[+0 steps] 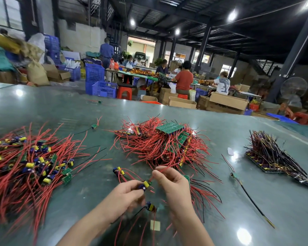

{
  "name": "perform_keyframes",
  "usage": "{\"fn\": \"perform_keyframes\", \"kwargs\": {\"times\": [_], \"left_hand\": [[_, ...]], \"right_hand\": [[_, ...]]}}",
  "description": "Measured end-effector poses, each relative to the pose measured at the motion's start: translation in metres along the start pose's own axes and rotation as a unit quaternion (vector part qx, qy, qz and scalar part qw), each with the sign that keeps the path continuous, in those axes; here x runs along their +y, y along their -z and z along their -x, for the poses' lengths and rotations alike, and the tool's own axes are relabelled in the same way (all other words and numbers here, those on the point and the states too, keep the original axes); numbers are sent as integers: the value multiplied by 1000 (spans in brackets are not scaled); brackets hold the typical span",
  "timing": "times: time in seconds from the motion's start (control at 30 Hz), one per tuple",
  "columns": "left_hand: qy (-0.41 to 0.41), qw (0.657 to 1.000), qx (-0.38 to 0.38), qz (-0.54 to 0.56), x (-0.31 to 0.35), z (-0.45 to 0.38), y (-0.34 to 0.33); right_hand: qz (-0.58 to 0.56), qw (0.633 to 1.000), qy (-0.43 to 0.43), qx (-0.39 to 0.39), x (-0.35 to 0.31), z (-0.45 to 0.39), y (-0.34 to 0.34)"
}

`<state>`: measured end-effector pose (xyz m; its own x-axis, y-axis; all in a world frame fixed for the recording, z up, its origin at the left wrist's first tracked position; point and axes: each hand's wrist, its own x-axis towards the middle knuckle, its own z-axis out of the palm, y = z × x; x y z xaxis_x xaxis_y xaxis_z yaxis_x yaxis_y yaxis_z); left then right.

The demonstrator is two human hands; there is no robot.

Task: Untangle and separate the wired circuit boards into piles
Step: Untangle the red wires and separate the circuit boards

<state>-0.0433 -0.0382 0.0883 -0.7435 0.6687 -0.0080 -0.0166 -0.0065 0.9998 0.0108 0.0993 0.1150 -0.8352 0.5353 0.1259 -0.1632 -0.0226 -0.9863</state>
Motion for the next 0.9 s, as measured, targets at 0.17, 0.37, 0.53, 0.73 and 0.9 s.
{"fn": "perform_keyframes", "kwargs": {"times": [0.17, 0.37, 0.53, 0.73, 0.9], "left_hand": [[-23, 998, -33, 56, 8, 5, -1], [25, 997, -15, 69, 10, 7, 5], [98, 981, -56, 155, 12, 7, 9], [123, 968, -94, 199, 13, 11, 12], [29, 994, -56, 92, 12, 9, -7]], "right_hand": [[-51, 998, -12, 36, 3, -8, 7], [-183, 980, -28, 70, -1, -17, 21], [-300, 949, -96, 6, -6, -18, 22], [-289, 955, -52, 34, 0, -20, 23], [-104, 971, 72, 202, 8, -21, 24]]}}
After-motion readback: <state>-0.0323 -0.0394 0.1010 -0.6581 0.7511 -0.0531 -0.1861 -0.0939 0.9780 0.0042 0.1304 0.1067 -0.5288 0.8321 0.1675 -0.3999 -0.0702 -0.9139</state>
